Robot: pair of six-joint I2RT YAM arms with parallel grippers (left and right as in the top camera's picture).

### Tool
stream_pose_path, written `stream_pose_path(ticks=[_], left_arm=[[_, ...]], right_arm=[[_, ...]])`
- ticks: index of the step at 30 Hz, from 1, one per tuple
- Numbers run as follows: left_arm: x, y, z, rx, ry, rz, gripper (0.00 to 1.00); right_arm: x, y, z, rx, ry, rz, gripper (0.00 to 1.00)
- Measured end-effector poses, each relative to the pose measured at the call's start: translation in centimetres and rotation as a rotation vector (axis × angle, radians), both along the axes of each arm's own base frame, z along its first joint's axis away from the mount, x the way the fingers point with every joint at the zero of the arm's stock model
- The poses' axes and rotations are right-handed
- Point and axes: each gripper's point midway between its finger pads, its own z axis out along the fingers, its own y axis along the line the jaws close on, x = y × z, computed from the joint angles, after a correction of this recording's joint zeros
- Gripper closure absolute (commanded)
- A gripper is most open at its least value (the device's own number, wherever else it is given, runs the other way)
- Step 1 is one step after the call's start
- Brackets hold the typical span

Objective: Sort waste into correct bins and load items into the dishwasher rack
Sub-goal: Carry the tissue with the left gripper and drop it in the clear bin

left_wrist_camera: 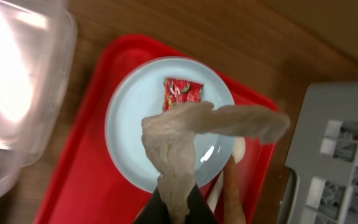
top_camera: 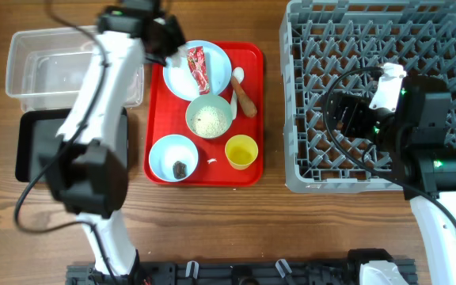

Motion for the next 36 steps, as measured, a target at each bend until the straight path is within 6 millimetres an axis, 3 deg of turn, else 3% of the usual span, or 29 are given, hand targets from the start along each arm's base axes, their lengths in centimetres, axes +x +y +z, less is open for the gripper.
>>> stream_pose_path(ticks=[3,9,10,13,14,17,21,32,36], left_arm=[[-0.4,3.6,1.8,0.011,-0.017,0.073,0.96],[-0.2,11.9,1.0,0.081,-0.004,0.289,0.96],[0.0,13.3,0.8,0.095,-0.014,0.324,0.92],[0.6,16.3,-0.1,0.118,-0.032,0.399,0.18],[0.6,17.2,-0.8,0.124,-0.023,0.419,0.00],[0.4,18.5,-3.4,0.142,0.033,0.446,0.00],[0.3,18.6,-5.8,0.157,0.083,0.426,0.00],[0.7,18.0,-5.4,0.237,0.065,0.261,0.01],[1.0,16.2,-4.3,0.230,0.036,0.162,0.01]], right_arm=[[0.0,0.0,0.0,0.000,-0.001,0.000,0.00],[0.0,0.0,0.0,0.000,-0.001,0.000,0.00],[0.0,0.0,0.0,0.000,-0.001,0.000,0.00],[0.0,0.0,0.0,0.002,-0.001,-0.002,0.00],[0.0,0.0,0.0,0.003,0.000,-0.002,0.00],[0.0,0.0,0.0,0.005,0.001,-0.005,0.00],[0.0,0.0,0.0,0.005,0.000,-0.005,0.00],[0.1,0.0,0.1,0.005,-0.002,-0.005,0.00],[0.1,0.0,0.1,0.005,-0.002,-0.005,0.00]])
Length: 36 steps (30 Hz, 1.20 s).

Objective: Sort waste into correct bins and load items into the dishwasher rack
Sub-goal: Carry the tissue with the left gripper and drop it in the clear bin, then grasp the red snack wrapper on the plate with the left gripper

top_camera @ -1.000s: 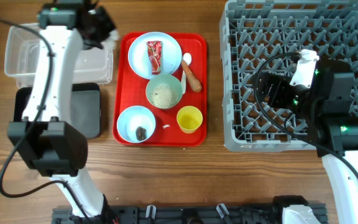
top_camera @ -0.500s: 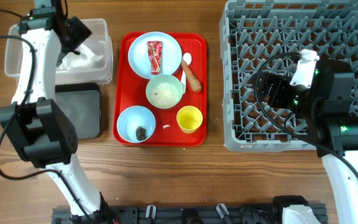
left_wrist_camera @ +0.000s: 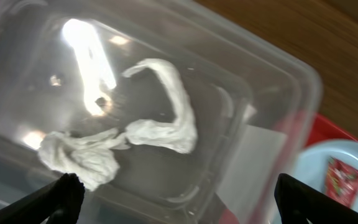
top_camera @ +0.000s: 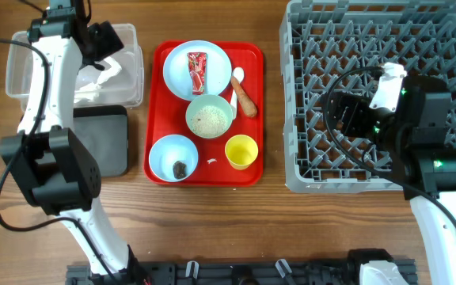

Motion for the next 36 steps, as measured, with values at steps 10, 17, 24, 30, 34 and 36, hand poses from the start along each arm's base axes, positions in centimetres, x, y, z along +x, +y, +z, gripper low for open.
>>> stream_pose_path(ticks=[10,17,24,30,34,36], left_arm=[[0.5,-13.9,2.3,-0.026,-0.070,-0.447,0.00],[0.4,-20.6,-1.3,-0.003,-0.026,-0.572,0.02],[1.4,-20.9,-9.8,-0.011,0.091,-0.558,0.06],[1.4,-21.7,-12.3,-0.012,0.114,-0.569,0.23],[1.7,-22.0,-13.1,-0.014,0.112,-0.568,0.54],[1.7,-22.0,-13.3,-0.010,0.112,-0.568,0.66]], right_arm=[[0.0,0.0,0.0,0.000,0.000,0.000,0.00],[0.0,0.0,0.0,0.000,0.002,0.000,0.00],[0.0,0.0,-0.1,0.000,0.003,0.000,0.00],[0.0,0.0,-0.1,0.000,0.003,0.000,0.00],[-0.1,0.0,-0.1,0.000,0.005,0.000,0.00],[-0.1,0.0,-0.1,0.000,0.006,0.000,0.00]])
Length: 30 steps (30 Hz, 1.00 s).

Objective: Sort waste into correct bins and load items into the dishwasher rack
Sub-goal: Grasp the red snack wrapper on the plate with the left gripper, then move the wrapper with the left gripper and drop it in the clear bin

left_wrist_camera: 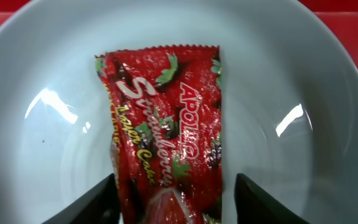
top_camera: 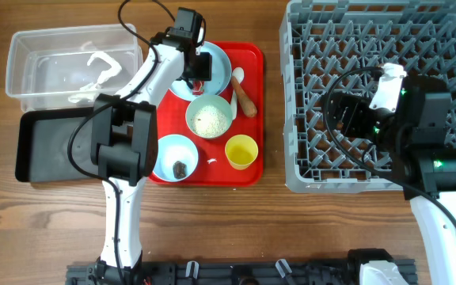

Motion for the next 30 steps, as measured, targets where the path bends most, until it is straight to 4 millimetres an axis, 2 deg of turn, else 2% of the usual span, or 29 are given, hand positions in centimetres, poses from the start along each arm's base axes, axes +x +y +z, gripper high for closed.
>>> stream_pose_path(ticks=[4,5,13,15,19,22,26,28,30], left_arm=[[0.1,0.1,-0.2,-0.001,0.002,0.004,0.93],[0.1,0.1,-0.2,-0.001,0.002,0.005,0.96],[-0.1,0.1,-0.2,0.002,0.008,0.000,0.96],[-0.6,0.3,0.1,0.012,0.039,0.001,0.96],[-1.2,1.2,1.6,0.033,0.079,0.035,0.96],[-1.0,3.1,4.7,0.051,0.072,0.123,0.96],[-0.3,6.9,11.1,0.025,-0.023,0.249,0.96],[-0.3,9.7,15.1,0.000,-0.085,0.333,0.96],[-0.8,13.0,18.1,-0.016,-0.128,0.424,0.96]], right_arm=[[-0.1,0.0,-0.1,0.000,0.005,0.000,0.00],[-0.1,0.0,-0.1,0.000,0.006,0.000,0.00],[-0.4,0.0,-0.4,-0.001,0.024,0.000,0.00],[-0.4,0.0,-0.5,-0.001,0.027,0.000,0.00],[-0.4,0.0,-0.4,-0.001,0.026,0.000,0.00],[-0.4,0.0,-0.5,-0.001,0.026,0.000,0.00],[-0.4,0.0,-0.5,0.000,0.026,0.000,0.00],[-0.4,0.0,-0.4,-0.001,0.026,0.000,0.00],[-0.4,0.0,-0.4,0.000,0.026,0.000,0.00]])
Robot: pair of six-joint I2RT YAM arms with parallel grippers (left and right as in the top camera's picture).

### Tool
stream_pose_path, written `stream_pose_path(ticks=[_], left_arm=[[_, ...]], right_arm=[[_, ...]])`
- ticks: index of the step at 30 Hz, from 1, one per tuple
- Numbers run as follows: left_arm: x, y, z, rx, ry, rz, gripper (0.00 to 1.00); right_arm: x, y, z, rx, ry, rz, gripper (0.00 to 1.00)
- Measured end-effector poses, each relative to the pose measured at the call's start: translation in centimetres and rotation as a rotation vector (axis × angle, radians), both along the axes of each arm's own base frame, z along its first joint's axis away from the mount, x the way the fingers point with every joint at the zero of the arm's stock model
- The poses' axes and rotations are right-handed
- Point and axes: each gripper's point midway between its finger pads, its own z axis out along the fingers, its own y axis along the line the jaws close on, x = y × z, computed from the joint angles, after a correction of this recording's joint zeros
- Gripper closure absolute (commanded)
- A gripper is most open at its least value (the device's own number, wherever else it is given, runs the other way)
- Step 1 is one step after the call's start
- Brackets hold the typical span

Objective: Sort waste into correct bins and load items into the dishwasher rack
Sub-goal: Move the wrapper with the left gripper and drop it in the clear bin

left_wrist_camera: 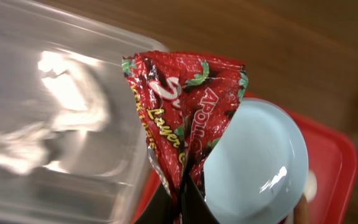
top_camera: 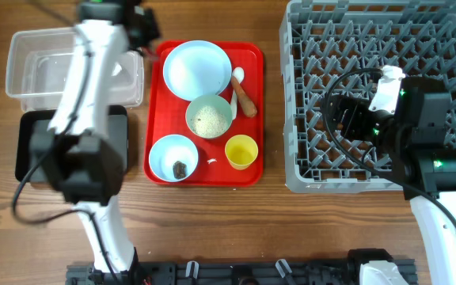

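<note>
A red strawberry snack wrapper [left_wrist_camera: 182, 124] hangs pinched in my left gripper [left_wrist_camera: 180, 200], which is shut on it. The gripper [top_camera: 141, 30] is at the gap between the clear plastic bin [top_camera: 22, 71] and the red tray [top_camera: 252, 170]. The light blue plate [top_camera: 198, 70] below it is bare. White crumpled tissue [left_wrist_camera: 73, 115] lies in the clear bin. My right gripper [top_camera: 345, 115] hovers over the grey dishwasher rack [top_camera: 450, 32]; its jaws cannot be made out.
On the tray are a bowl of rice [top_camera: 209, 117], a yellow cup [top_camera: 241, 151], a small blue bowl with a dark scrap [top_camera: 173, 157] and a wooden-handled spoon [top_camera: 244, 93]. A black bin [top_camera: 30, 150] lies in front of the clear one.
My left gripper was open around the wrapper on the plate. Now it is shut on the wrapper, raised and further left by the clear bin's edge. The plate is bare.
My left gripper first held a white tissue above the plate. Then it was open over the clear bin with the tissue lying inside. Then its open jaws were around the red wrapper on the plate. Now it holds the wrapper beside the clear bin. The right arm stayed put.
</note>
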Motion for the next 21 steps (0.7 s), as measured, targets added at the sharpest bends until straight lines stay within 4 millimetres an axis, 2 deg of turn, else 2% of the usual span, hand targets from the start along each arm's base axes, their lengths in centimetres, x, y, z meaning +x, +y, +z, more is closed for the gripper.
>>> stream_pose_path(ticks=[2,4,6,7,10,12,14,21], left_arm=[[-0.4,3.0,1.4,-0.007,-0.019,0.083,0.96],[-0.7,5.9,1.6,-0.012,-0.017,0.161,0.94],[-1.1,8.5,0.6,-0.017,0.012,0.230,0.81],[-1.2,9.8,-0.3,-0.018,0.032,0.260,0.70],[-1.5,11.9,-2.5,-0.026,0.084,0.316,0.42],[-1.7,12.7,-3.7,-0.029,0.112,0.336,0.25],[-1.8,13.0,-4.5,-0.028,0.132,0.339,0.16],[-2.2,12.7,-4.7,-0.017,0.155,0.292,0.09]], right_arm=[[0.0,0.0,0.0,0.000,0.000,0.000,0.00],[0.0,0.0,0.0,0.000,0.000,0.000,0.00],[0.0,0.0,0.0,0.000,0.000,0.000,0.00],[0.0,0.0,0.0,0.000,0.000,0.000,0.00],[0.0,0.0,0.0,0.000,0.000,0.000,0.00],[0.0,0.0,0.0,0.000,0.001,0.000,0.00],[0.0,0.0,0.0,0.000,0.001,0.000,0.00],[-0.2,0.0,-0.2,0.000,0.011,0.000,0.00]])
